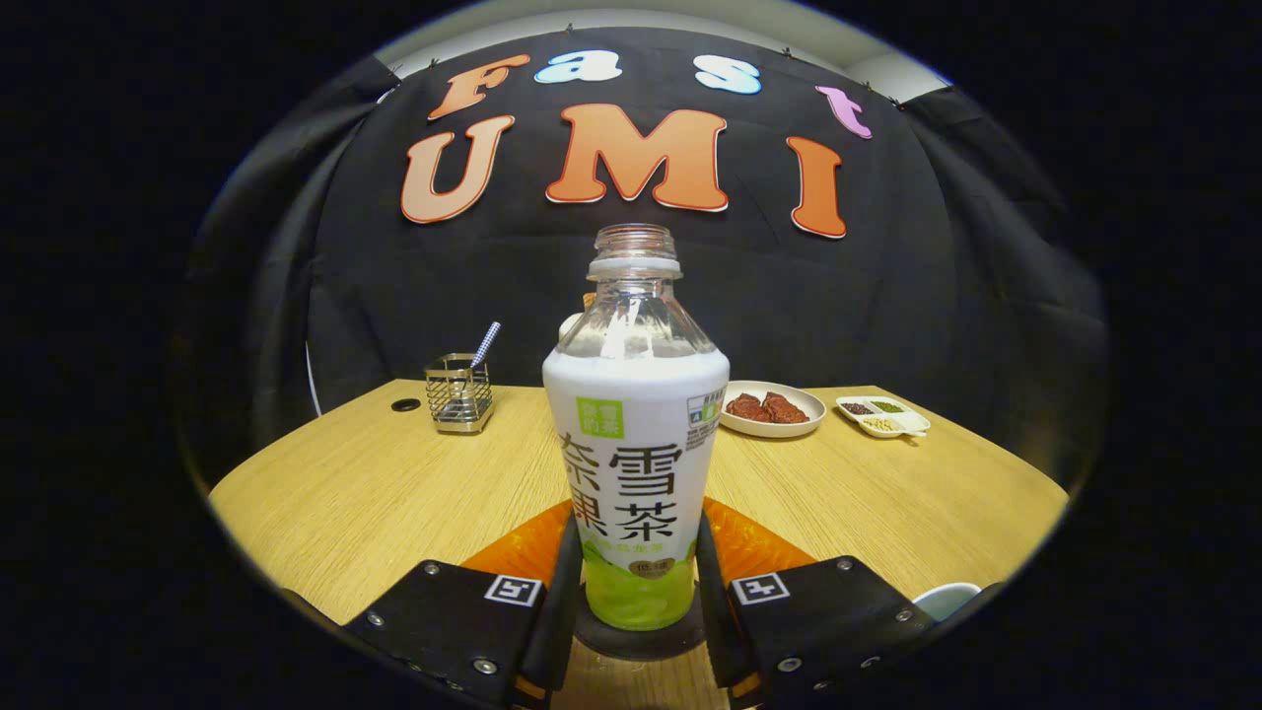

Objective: Take the bottle from table, then pour the juice into the cup, finally place the bottle on the coaster

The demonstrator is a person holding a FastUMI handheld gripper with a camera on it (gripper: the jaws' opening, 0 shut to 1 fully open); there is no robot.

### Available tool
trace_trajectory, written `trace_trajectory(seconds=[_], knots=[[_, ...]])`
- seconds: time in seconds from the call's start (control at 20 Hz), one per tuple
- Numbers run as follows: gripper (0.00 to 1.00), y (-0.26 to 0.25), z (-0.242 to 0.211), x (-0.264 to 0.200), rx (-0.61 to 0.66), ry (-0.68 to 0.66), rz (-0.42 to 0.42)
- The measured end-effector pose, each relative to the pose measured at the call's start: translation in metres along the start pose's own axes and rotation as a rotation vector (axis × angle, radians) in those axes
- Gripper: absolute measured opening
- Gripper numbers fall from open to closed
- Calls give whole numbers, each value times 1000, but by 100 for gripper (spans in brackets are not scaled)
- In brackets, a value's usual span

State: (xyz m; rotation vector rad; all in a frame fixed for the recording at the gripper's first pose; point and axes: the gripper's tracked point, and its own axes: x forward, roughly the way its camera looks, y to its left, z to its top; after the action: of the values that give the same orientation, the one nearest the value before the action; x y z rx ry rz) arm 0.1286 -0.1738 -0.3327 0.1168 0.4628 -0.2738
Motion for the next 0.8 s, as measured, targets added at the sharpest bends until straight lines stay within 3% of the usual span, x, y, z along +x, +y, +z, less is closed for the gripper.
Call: trace_trajectory(seconds=[0.25,0.35,0.5,0.8], knots=[[59,-2,-7,1,33,15,-33],[65,-1,-6,-3,64,11,-34],[90,5,1,-14,108,-33,-5],[97,0,36,-54,126,-140,-9]])
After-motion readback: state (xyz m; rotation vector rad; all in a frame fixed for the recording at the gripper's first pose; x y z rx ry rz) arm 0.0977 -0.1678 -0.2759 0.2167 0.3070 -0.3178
